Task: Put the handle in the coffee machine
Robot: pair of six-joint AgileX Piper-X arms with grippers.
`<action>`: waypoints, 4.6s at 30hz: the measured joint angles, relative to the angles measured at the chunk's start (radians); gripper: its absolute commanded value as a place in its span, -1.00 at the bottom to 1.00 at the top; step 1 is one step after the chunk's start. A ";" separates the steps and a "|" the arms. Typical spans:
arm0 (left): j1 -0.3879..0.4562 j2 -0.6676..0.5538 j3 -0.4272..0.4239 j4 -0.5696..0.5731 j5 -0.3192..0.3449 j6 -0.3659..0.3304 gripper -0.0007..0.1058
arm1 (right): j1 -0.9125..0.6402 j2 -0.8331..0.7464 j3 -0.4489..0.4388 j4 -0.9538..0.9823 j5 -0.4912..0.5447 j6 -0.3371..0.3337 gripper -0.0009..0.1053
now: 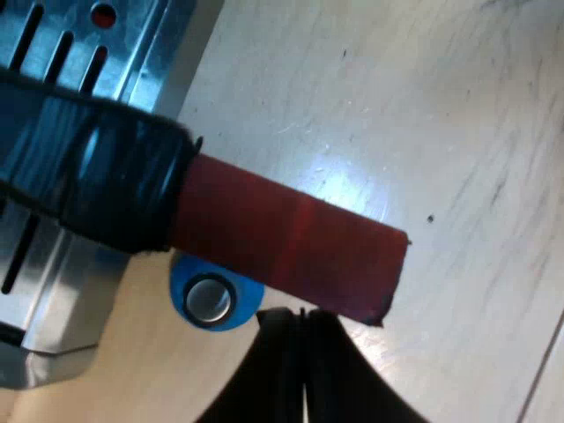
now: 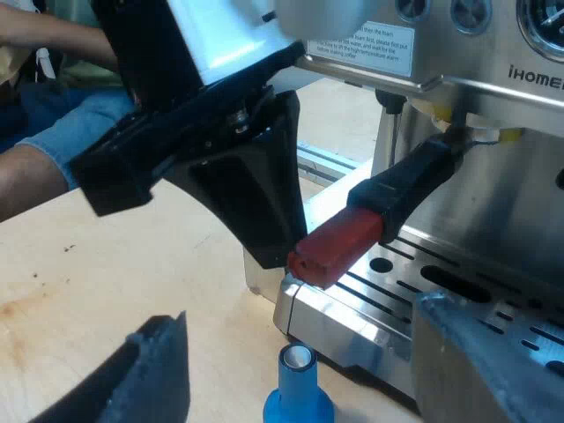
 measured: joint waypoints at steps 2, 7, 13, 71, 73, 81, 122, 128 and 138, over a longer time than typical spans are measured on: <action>-0.004 0.000 -0.005 0.013 -0.015 0.027 -0.98 | 0.000 0.000 0.000 0.000 0.000 0.000 0.10; 0.022 -0.002 -0.004 0.021 0.009 0.032 -0.98 | 0.000 0.000 0.000 0.000 0.000 0.000 0.10; 0.121 -0.041 -0.009 0.012 0.046 0.046 -0.98 | 0.000 0.000 0.000 0.001 0.000 0.004 0.10; 0.534 -0.450 -0.078 0.069 0.113 -0.168 0.99 | -0.980 -0.111 -0.290 0.653 -0.680 0.095 0.21; 0.534 -0.450 -0.078 0.062 0.165 -0.193 0.99 | -1.077 -0.145 -0.290 0.678 -0.731 0.090 0.21; 0.534 -0.450 -0.078 -0.039 0.114 -0.395 0.99 | -1.279 -0.250 -0.290 0.816 -0.771 0.012 0.21; 0.546 -1.214 0.302 -0.033 -0.138 -0.306 0.99 | -1.377 -0.895 -0.179 1.127 -0.774 -0.141 0.21; 0.589 -1.214 0.332 0.024 -0.075 -0.298 0.99 | -1.377 -0.895 -0.160 1.151 -0.774 -0.141 0.21; 0.623 -1.217 0.388 0.025 -0.044 -0.305 0.99 | -1.377 -0.895 -0.144 1.156 -0.774 -0.141 0.21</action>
